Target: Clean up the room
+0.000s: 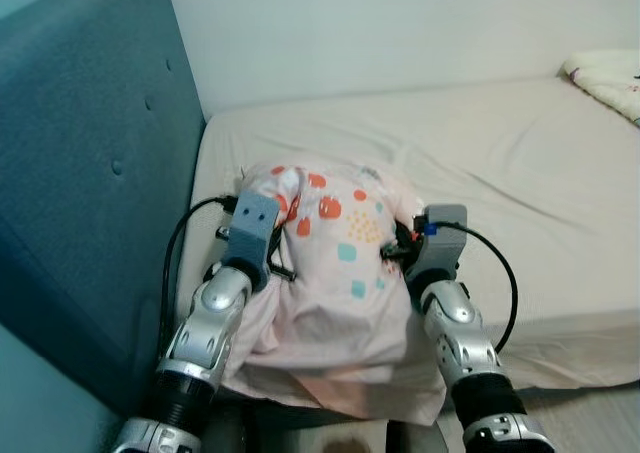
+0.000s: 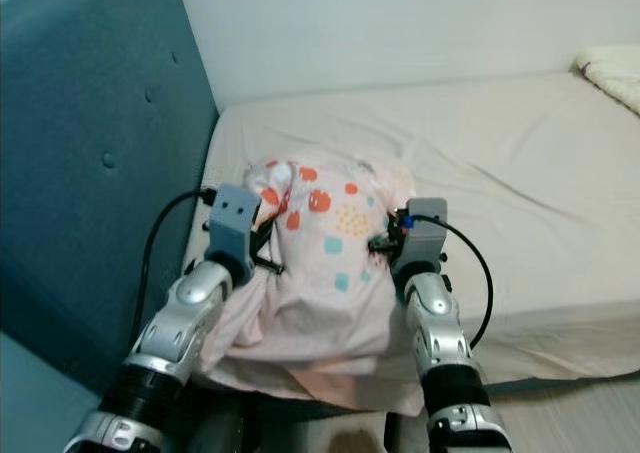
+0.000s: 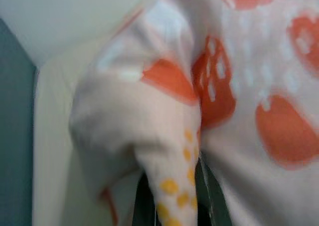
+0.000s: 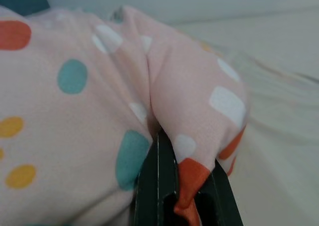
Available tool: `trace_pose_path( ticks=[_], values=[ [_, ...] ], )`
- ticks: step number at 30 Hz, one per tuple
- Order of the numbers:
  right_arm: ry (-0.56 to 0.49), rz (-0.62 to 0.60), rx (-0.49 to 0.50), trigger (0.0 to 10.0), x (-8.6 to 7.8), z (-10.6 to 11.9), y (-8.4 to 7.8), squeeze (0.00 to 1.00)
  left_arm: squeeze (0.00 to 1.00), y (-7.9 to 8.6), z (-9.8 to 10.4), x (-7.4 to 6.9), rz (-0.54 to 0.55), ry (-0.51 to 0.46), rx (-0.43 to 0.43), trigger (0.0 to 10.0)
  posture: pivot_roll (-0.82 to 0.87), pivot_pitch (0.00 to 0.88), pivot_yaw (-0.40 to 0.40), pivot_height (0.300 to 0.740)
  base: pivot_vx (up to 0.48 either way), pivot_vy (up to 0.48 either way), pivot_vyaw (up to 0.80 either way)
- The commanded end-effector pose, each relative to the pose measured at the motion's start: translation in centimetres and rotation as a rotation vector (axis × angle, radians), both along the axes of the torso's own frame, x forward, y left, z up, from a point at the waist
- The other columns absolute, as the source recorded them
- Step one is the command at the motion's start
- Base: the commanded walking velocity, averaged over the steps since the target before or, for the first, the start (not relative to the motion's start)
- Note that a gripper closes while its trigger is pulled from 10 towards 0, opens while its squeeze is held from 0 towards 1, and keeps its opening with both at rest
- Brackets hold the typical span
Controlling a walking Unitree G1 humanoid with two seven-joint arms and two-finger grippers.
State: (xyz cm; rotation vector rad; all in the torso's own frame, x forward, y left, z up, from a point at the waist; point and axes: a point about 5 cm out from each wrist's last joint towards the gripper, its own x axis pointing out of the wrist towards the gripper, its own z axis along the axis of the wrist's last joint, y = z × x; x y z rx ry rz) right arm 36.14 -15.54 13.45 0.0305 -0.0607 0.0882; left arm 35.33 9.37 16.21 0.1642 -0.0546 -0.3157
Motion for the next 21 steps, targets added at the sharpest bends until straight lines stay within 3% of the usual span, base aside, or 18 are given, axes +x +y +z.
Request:
trace_pose_path(
  ticks=[1, 2, 4, 7, 9, 10, 11, 12, 13, 14, 15, 17, 21],
  values=[
    [-0.040, 0.029, -0.006, 10.0, 1.2, 1.4, 1.0, 0.00, 0.00, 0.0, 2.6, 1.8, 0.031, -0.093, 0.002, 10.0, 0.08, 0.142, 0.015, 0.588, 0.000, 0.000, 0.00],
    [-0.040, 0.029, -0.006, 10.0, 1.2, 1.4, 1.0, 0.00, 0.00, 0.0, 2.6, 1.8, 0.031, -0.093, 0.002, 10.0, 0.08, 0.142, 0.015, 0.588, 0.000, 0.000, 0.00],
    [-0.062, 0.058, -0.017, 10.0, 2.6, 3.3, 1.9, 0.00, 0.00, 1.5, 5.7, 3.6, 0.114, -0.174, -0.009, 10.0, 0.08, 0.157, 0.003, 0.588, 0.000, 0.000, 0.00],
    [-0.072, 0.068, -0.021, 10.0, 3.1, 4.1, 2.2, 0.00, 0.00, 2.1, 6.9, 4.1, 0.146, -0.199, -0.015, 10.0, 0.08, 0.162, -0.003, 0.588, 0.000, 0.000, 0.00],
    [-0.096, 0.094, -0.043, 10.0, 3.9, 5.7, 2.9, 0.00, 0.00, 4.0, 8.8, 4.9, 0.234, -0.249, 0.003, 10.0, 0.09, 0.171, -0.017, 0.588, 0.000, 0.000, 0.00],
    [-0.096, 0.094, -0.043, 10.0, 3.9, 5.7, 2.9, 0.00, 0.00, 4.0, 8.8, 4.9, 0.234, -0.249, 0.003, 10.0, 0.09, 0.171, -0.017, 0.588, 0.000, 0.000, 0.00],
    [-0.121, 0.110, -0.056, 10.0, 4.3, 6.9, 3.4, 0.00, 0.00, 5.3, 9.9, 5.1, 0.282, -0.278, 0.004, 10.0, 0.10, 0.172, -0.020, 0.588, 0.000, 0.000, 0.00],
    [-0.142, 0.121, -0.064, 10.0, 4.5, 7.9, 3.7, 0.00, 0.00, 6.4, 10.7, 5.2, 0.321, -0.303, 0.005, 10.0, 0.10, 0.174, -0.025, 0.588, 0.000, 0.000, 0.00],
    [-0.142, 0.121, -0.064, 10.0, 4.5, 7.9, 3.7, 0.00, 0.00, 6.4, 10.7, 5.2, 0.321, -0.303, 0.005, 10.0, 0.10, 0.174, -0.025, 0.588, 0.000, 0.000, 0.00],
    [-0.169, 0.134, -0.062, 10.0, 4.8, 9.0, 4.1, 0.00, 0.00, 7.8, 11.7, 5.1, 0.364, -0.338, -0.004, 10.0, 0.10, 0.175, -0.030, 0.588, 0.000, 0.000, 0.00],
    [-0.169, 0.134, -0.062, 10.0, 4.8, 9.0, 4.1, 0.00, 0.00, 7.8, 11.7, 5.1, 0.364, -0.338, -0.004, 10.0, 0.10, 0.175, -0.030, 0.588, 0.000, 0.000, 0.00],
    [-0.224, 0.170, -0.070, 10.0, 4.9, 10.6, 4.8, 0.00, 0.00, 9.8, 13.1, 4.6, 0.427, -0.406, -0.001, 10.0, 0.10, 0.177, -0.036, 0.588, 0.000, 0.000, 0.00],
    [-0.291, 0.229, -0.072, 10.0, 4.8, 12.0, 6.1, 0.00, 0.00, 11.8, 14.4, 3.8, 0.490, -0.488, 0.014, 10.0, 0.11, 0.177, -0.036, 0.588, 0.000, 0.000, 0.00]
  ],
)
